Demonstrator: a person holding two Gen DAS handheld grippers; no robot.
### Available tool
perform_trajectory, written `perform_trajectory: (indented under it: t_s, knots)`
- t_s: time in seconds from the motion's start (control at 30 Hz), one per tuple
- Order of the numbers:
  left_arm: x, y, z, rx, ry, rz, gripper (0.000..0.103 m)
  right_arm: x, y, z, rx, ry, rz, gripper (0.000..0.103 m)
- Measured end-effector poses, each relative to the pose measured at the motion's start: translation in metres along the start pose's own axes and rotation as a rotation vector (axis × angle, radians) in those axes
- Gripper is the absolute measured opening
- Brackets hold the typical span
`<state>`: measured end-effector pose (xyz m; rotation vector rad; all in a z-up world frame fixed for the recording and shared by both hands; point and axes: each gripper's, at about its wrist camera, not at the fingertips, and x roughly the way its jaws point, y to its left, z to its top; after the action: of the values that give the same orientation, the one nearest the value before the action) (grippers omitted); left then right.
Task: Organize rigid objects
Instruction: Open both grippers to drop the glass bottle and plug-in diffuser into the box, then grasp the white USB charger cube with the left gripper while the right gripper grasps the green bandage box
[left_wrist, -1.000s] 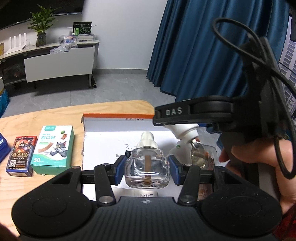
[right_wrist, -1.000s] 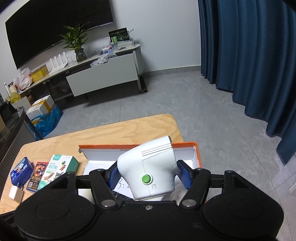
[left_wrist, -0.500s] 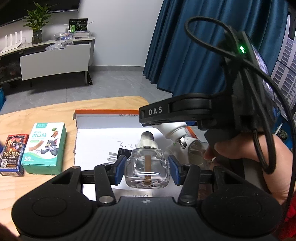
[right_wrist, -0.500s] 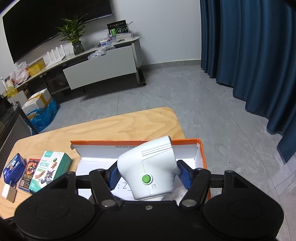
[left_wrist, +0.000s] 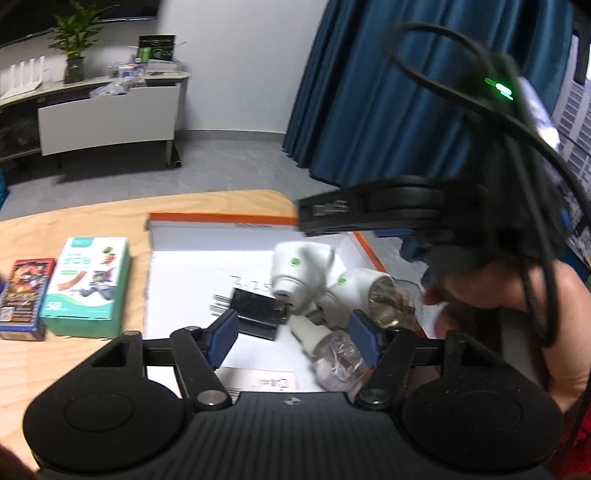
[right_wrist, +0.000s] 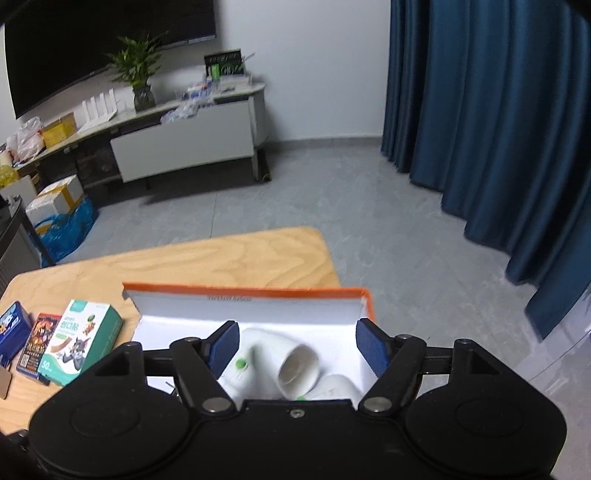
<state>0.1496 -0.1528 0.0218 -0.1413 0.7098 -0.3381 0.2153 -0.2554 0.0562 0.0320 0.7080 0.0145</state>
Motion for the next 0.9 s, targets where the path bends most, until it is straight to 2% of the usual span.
perform_trajectory:
  t_s: [0.17,0.33,0.63,0.9]
  knots:
    - [-0.021,0.024,0.0,-0.029,-0.032,0.067,0.076,-0.021,0.012,-0.003,-0.018,-0.042,0.015,0.084]
    - [-0.045,0.057,-0.004,-0.071,-0.052,0.153,0.078,-0.035,0.032,-0.012,-0.012,-0.051,0.072,0.084]
    - [-0.084,0.12,-0.022,-0.153,-0.068,0.3,0.079,-0.04,0.092,-0.036,-0.05,-0.009,0.186,0.084]
    - [-0.092,0.174,-0.035,-0.209,-0.058,0.436,0.082,-0.044,0.126,-0.051,-0.078,0.023,0.241,0.084]
